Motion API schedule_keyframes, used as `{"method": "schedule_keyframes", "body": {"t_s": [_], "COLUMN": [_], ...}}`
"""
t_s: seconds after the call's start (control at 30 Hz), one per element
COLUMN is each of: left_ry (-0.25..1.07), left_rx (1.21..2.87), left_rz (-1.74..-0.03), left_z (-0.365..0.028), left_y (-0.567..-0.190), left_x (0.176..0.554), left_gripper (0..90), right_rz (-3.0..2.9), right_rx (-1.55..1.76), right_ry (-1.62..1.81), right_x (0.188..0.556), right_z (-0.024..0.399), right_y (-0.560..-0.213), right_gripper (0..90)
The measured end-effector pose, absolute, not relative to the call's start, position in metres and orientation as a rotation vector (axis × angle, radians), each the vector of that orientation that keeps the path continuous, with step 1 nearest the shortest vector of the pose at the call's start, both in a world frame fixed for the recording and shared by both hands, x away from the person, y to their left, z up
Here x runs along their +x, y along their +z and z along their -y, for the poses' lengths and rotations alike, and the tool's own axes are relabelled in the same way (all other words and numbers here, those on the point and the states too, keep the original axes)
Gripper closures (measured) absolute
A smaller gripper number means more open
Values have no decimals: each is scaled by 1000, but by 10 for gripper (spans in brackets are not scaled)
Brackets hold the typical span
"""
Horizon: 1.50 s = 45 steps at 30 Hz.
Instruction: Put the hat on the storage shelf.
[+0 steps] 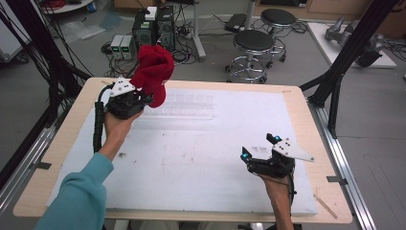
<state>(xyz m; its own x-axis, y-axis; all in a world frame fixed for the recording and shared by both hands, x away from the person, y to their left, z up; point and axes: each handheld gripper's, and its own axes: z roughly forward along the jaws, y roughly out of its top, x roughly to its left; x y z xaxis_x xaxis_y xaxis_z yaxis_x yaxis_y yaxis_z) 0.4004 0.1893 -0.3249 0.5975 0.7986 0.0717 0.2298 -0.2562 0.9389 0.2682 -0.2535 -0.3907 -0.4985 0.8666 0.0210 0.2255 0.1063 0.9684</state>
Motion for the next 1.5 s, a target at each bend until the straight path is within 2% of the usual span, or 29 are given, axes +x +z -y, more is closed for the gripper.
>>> {"method": "schedule_keyframes", "body": {"t_s": [0.3, 1.03, 1.5], "left_ry": [719, 761, 756], "left_rx": [1825, 1877, 1877], "left_rz": [-861, -879, -937], "left_z": [-179, -171, -164], "left_y": [-337, -348, -367], "left_x": [417, 422, 423], "left_gripper": [854, 854, 854], "right_rz": [-1788, -1694, -1661], "right_rx": [1054, 1053, 1043], "right_ry": [1461, 1495, 1481], "right_x": [266, 263, 260], "right_z": [255, 261, 261], "right_y": [-414, -412, -427], "right_gripper": [3, 3, 4]}}
